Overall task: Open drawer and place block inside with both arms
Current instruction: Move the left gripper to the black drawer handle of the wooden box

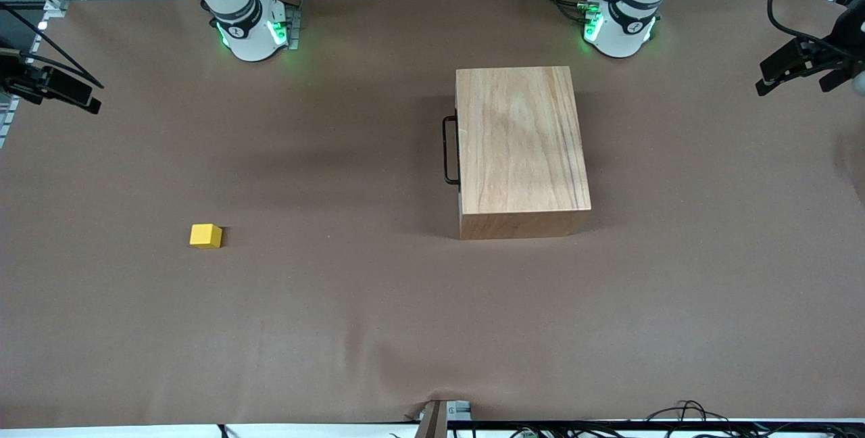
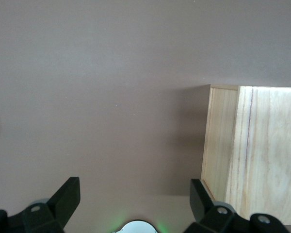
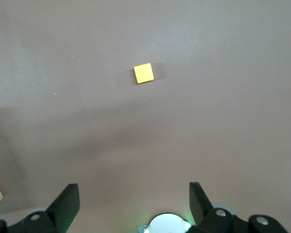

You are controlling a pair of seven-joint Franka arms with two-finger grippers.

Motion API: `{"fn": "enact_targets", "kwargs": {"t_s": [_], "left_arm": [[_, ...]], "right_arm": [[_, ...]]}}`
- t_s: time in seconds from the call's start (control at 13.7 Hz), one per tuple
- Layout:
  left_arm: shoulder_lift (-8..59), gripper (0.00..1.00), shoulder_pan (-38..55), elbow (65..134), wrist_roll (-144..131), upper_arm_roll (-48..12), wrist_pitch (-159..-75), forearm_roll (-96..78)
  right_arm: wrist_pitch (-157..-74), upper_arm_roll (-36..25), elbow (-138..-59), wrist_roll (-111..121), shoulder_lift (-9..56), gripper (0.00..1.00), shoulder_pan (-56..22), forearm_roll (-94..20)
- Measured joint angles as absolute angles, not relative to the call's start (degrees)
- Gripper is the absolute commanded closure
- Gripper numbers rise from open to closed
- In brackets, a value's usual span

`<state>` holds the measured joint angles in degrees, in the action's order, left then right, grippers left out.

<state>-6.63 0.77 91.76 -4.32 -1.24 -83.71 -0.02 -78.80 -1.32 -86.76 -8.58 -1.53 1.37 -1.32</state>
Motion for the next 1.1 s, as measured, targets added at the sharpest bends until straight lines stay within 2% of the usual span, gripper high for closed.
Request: {"fn": "enact_targets", "kwargs": {"t_s": [0.51, 1.1], "left_arm": [[-5.73, 0.0, 1.2, 90.48, -6.23, -4.04, -81.25, -0.1], [-0.33, 0.0, 3.8, 86.68, -13.55, -15.09, -80.94, -3.74]], "right_arm": [[-78.81, -1.47, -86.76, -8.58, -1.52, 0.0, 1.4, -1.31], [-79.07, -1.47, -86.72, -6.38, -1.45, 0.0, 1.4, -1.3]]}}
